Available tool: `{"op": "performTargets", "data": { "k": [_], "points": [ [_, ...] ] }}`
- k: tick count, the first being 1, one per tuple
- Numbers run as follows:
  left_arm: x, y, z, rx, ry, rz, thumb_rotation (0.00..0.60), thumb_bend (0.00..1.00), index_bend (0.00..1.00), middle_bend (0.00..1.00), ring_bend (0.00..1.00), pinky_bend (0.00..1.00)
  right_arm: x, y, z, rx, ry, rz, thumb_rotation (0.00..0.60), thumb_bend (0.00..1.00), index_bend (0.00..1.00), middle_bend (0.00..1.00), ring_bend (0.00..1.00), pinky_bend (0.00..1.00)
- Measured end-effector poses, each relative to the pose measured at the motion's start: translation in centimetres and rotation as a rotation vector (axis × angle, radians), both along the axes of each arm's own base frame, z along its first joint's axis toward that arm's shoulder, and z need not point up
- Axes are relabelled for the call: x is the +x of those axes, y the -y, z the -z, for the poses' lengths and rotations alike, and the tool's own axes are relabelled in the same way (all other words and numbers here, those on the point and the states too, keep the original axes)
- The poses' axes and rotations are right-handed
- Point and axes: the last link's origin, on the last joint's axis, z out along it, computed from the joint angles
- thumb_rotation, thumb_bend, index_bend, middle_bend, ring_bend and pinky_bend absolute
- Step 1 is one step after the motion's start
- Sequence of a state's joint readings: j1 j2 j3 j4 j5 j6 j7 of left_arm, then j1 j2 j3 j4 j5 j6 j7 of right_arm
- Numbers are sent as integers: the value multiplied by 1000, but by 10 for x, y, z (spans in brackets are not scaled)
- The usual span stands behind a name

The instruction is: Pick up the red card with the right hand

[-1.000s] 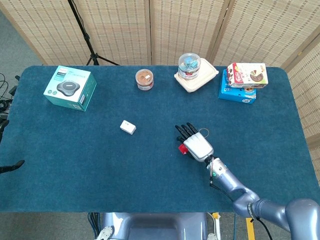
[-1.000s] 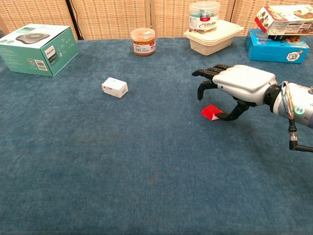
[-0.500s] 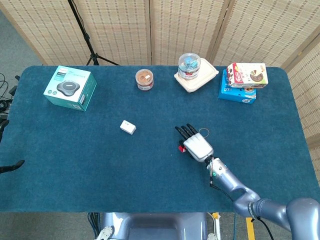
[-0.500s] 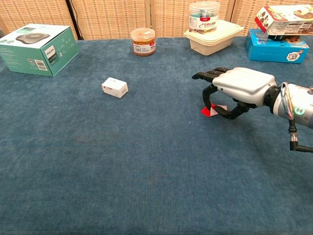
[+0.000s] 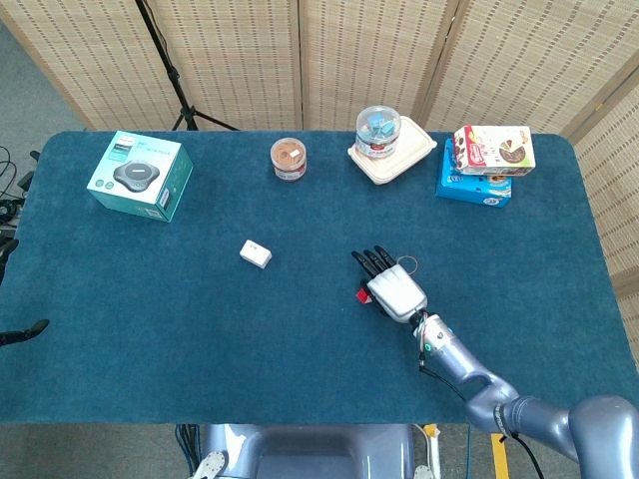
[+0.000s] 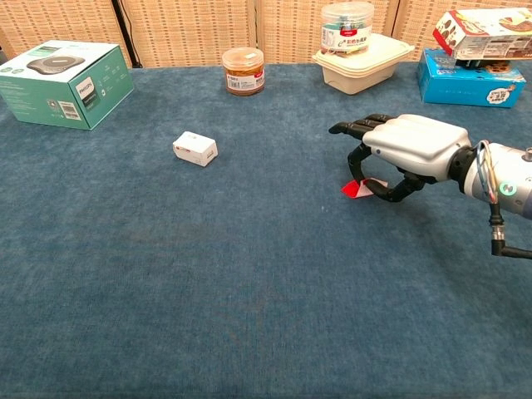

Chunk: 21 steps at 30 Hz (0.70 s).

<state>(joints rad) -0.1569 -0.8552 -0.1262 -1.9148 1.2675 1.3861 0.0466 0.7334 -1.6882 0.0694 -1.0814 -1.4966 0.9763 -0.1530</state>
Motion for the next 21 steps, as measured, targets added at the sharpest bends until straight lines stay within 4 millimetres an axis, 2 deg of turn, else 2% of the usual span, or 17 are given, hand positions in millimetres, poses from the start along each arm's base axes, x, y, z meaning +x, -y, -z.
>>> {"op": "performTargets", "data": {
  "k": [5,10,16,21],
  "points": [
    [0,0,0,-2,-1,1,600,0,0,0,0,0,2,3,0,-9,4,4,600,610,624,0,0,0],
    [1,0,1,-5,-4,0,600,0,0,0,0,0,11,14,1,-37,9,11,600,610,631,0,0,0],
    [0,-1,2,-9,-6,-1,600,0,0,0,0,0,28,41,-6,-119,30,31,600,612,650,0,0,0],
    [-1,-1,2,-11,-6,-3,600,0,0,0,0,0,42,67,-22,-210,58,49,600,612,652,0,0,0]
  ]
}}
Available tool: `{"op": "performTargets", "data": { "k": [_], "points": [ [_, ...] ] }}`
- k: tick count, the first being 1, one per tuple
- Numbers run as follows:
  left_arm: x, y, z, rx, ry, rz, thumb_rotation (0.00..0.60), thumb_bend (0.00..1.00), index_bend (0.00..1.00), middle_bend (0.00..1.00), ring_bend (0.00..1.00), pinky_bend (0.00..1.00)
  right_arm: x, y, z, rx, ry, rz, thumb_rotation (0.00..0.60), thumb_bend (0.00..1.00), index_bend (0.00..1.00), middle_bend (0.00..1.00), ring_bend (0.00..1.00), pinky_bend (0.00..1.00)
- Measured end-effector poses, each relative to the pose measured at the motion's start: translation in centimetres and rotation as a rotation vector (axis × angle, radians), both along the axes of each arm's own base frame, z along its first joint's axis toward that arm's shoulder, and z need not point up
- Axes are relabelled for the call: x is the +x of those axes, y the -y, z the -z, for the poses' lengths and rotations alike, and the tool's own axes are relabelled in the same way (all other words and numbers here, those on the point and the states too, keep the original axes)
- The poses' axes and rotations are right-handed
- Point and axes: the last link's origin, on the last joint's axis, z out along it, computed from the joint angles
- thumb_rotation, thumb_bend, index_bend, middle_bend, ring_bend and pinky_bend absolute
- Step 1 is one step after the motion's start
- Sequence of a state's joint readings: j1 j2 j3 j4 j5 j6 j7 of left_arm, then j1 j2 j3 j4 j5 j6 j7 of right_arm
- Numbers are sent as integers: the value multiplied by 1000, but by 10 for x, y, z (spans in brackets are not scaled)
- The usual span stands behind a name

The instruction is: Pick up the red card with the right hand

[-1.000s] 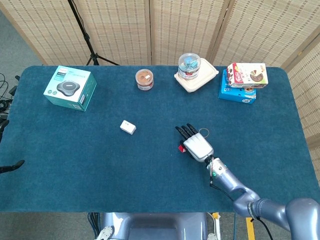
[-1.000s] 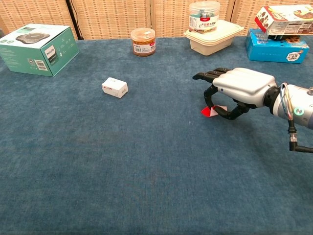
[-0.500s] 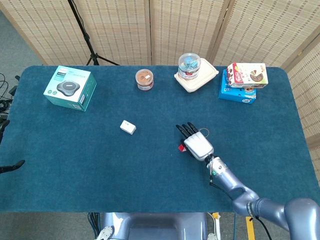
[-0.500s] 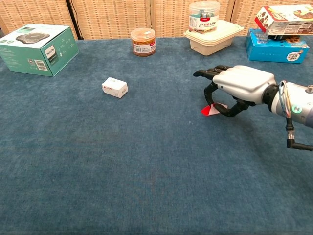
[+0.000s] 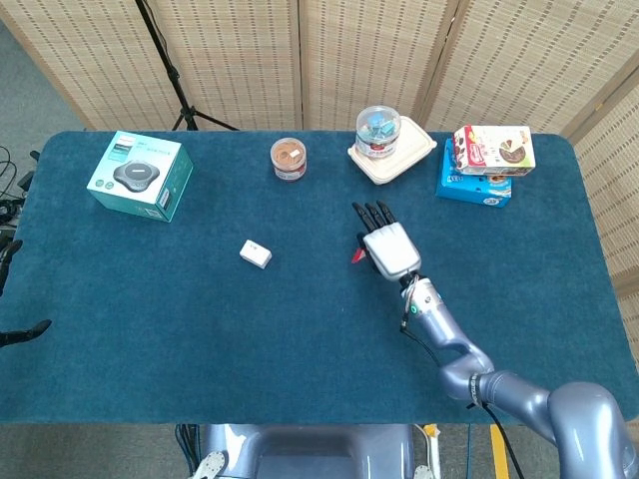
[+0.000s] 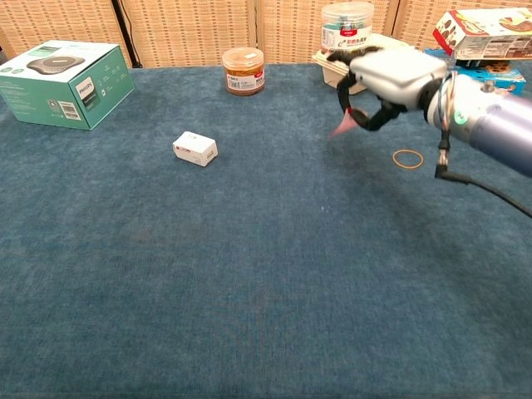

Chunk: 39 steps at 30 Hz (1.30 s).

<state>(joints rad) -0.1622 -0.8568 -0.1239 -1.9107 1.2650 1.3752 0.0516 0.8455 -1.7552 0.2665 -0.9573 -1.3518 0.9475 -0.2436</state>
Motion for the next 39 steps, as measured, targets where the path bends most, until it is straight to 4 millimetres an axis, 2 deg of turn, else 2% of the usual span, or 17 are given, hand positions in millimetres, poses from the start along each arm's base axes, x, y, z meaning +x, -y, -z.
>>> {"op": "performTargets", "data": {
  "k": [7,14,16,18,20,23,24,27,30,39],
  "points": [
    [-2,1,-2,5,11,-3,600,0,0,0,0,0,7,11,-34,-80,36,-15,600,612,653,0,0,0],
    [0,4,-2,2,6,10,600,0,0,0,0,0,-16,0,-73,-128,62,-2,600,612,644,0,0,0],
    [0,4,-1,0,-3,12,600,0,0,0,0,0,-23,-4,-80,-140,73,0,600,610,602,0,0,0],
    [0,5,1,-4,-15,13,600,0,0,0,0,0,-31,-10,-87,-159,90,3,600,609,508,0,0,0],
    [1,6,3,-6,-34,15,600,0,0,0,0,0,-41,-17,-96,-181,113,5,600,544,411,0,0,0],
    [1,8,7,-3,-63,21,600,0,0,0,0,0,-58,-28,-111,-216,156,15,600,123,248,0,0,0],
    [2,10,8,-2,-70,25,600,0,0,0,0,0,-63,-32,-115,-226,169,20,600,19,195,0,0,0],
    [2,16,11,-5,-79,35,600,0,0,0,0,0,-81,-46,-130,-259,213,41,600,0,72,0,0,0],
    [1,23,12,3,-82,46,600,0,0,0,0,0,-98,-62,-142,-277,247,56,600,0,13,0,0,0],
    [-3,41,16,-6,-50,42,600,0,0,0,0,0,-130,-111,-165,-332,283,52,600,0,0,0,0,0]
  ]
}}
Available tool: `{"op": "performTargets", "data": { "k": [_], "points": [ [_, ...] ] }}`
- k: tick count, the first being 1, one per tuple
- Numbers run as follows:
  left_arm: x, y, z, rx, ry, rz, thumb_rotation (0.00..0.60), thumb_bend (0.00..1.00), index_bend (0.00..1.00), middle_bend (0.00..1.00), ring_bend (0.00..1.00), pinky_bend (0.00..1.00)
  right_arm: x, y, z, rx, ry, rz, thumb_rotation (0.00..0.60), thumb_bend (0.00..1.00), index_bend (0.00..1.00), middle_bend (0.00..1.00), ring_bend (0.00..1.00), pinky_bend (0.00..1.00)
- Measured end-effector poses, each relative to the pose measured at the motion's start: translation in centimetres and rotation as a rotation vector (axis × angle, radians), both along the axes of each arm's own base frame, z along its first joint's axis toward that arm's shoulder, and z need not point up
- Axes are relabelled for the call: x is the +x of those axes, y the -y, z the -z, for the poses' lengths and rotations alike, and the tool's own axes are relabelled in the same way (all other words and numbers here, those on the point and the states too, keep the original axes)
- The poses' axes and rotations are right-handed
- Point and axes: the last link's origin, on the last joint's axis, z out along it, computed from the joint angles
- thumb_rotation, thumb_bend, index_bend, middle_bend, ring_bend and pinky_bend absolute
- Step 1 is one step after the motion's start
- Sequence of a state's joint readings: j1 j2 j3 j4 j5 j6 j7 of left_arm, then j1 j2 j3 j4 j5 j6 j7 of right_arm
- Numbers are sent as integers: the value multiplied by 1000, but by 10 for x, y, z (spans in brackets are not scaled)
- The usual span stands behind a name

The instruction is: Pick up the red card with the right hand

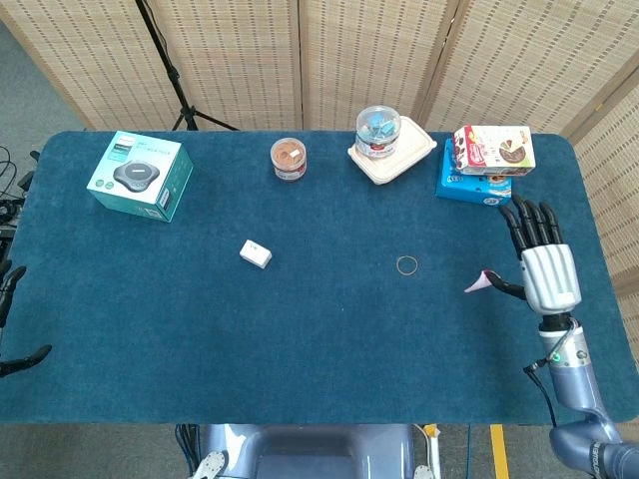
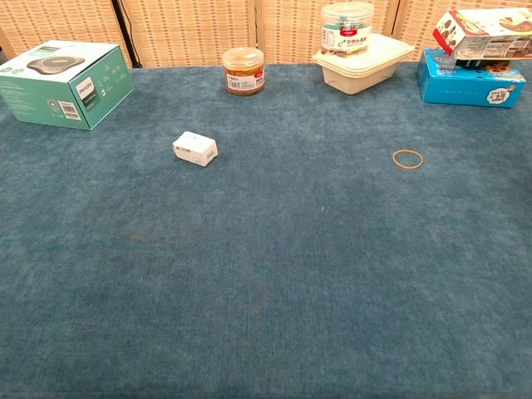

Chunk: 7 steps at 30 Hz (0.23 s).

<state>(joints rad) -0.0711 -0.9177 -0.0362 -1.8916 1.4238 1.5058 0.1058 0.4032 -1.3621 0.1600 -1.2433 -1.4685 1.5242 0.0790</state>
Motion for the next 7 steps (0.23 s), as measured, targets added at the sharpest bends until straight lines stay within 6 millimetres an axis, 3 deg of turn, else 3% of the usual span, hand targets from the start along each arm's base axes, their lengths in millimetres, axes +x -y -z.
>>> {"op": "performTargets", "data": {
  "k": [7],
  "points": [
    [-5,3,6,-11,-26,-13,600,0,0,0,0,0,-27,-44,-6,-38,-11,2,600,0,0,0,0,0]
  ]
}}
